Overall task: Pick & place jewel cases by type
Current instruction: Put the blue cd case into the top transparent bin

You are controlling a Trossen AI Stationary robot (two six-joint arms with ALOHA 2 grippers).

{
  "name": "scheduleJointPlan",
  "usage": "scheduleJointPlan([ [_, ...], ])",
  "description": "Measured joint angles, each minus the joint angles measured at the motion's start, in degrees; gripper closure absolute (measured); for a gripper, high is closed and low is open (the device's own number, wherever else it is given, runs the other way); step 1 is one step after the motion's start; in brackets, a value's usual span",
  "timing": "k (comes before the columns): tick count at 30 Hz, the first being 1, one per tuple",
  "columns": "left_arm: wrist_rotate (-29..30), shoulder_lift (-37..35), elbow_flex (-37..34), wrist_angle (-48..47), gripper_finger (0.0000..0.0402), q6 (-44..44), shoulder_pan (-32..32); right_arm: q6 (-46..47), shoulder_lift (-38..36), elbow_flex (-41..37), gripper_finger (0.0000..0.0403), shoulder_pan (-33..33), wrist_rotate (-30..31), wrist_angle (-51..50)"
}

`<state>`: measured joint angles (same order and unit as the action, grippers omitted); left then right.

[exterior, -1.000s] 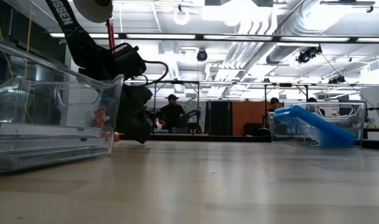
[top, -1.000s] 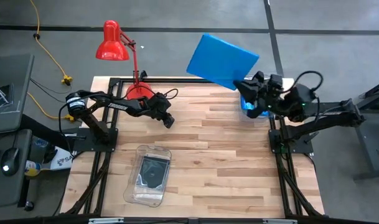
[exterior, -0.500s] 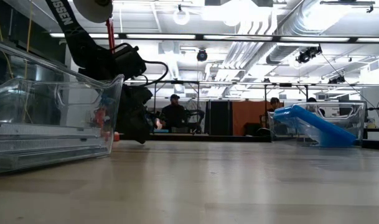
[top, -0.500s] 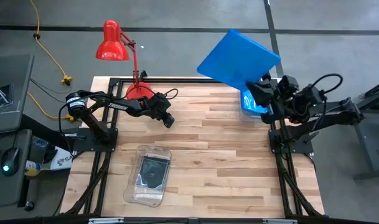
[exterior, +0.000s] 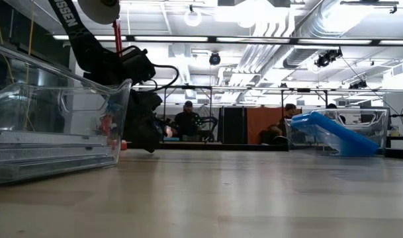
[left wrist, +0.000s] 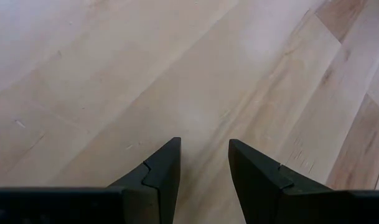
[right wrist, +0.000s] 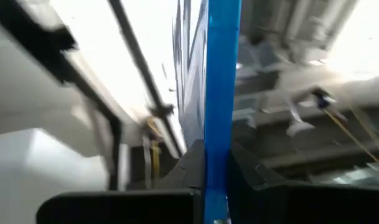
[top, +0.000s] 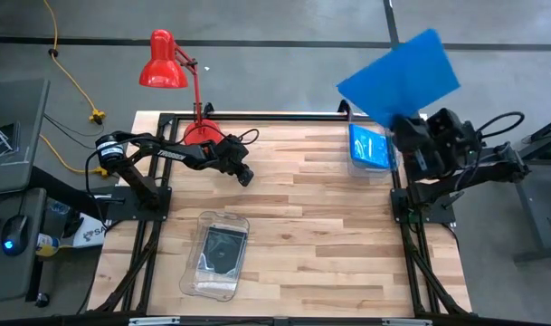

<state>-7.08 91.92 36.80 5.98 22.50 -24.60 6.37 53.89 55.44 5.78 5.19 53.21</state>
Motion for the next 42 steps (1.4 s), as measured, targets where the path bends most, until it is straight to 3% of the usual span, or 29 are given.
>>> scheduleJointPlan([
  [6, 0.20, 0.00, 0.00, 0.00, 0.0269, -0.07, 0.00, -2.25, 0.00, 0.00, 0.0389, 0.00, -13.23, 5.07],
  [15, 0.23, 0.00, 0.00, -0.02, 0.0269, -0.18, 0.00, -5.22, 0.02, 0.00, 0.0389, -0.02, -29.75, 3.21],
  [25, 0.23, 0.00, 0.00, -0.13, 0.0269, -0.17, 0.00, -0.35, 0.02, 0.00, 0.0386, 0.00, -51.80, 1.83],
  [33, 0.18, 0.00, 0.00, -0.31, 0.0269, -0.17, 0.00, -1.09, 0.04, 0.00, 0.0384, 0.00, -59.23, -5.56],
  [42, 0.16, 0.00, 0.04, -1.70, 0.0269, -0.20, -0.02, 0.07, 0.04, 0.00, 0.0385, 0.00, -58.25, -10.89],
])
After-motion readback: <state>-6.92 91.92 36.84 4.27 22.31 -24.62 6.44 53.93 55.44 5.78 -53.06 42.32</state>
